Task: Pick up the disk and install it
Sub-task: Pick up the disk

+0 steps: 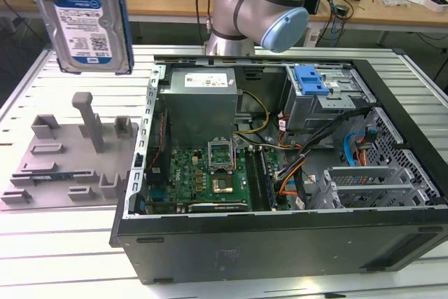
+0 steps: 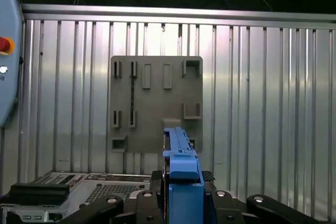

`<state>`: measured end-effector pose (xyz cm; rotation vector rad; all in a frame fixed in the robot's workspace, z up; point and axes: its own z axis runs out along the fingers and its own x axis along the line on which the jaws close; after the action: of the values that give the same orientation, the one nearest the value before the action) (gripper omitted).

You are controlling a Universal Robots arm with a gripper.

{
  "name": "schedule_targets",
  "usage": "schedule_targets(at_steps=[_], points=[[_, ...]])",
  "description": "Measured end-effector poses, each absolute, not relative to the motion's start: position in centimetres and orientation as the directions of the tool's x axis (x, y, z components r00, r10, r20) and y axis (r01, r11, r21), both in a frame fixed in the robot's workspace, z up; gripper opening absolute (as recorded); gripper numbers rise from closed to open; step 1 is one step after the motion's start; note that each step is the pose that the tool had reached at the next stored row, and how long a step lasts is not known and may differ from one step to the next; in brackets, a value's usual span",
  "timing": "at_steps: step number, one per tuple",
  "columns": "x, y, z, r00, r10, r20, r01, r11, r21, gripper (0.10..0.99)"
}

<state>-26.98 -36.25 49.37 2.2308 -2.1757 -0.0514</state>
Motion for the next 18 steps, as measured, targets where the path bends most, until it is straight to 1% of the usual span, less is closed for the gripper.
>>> schedule_targets(at_steps=[4,18], points=[[-23.5,-37.0,49.4,0.025,-1.0,-0.004,-0.999,-0.025,0.041,0.369],[-16.7,-41.0,49.4,0.025,-1.0,0.003,-0.998,-0.025,0.053,0.369]])
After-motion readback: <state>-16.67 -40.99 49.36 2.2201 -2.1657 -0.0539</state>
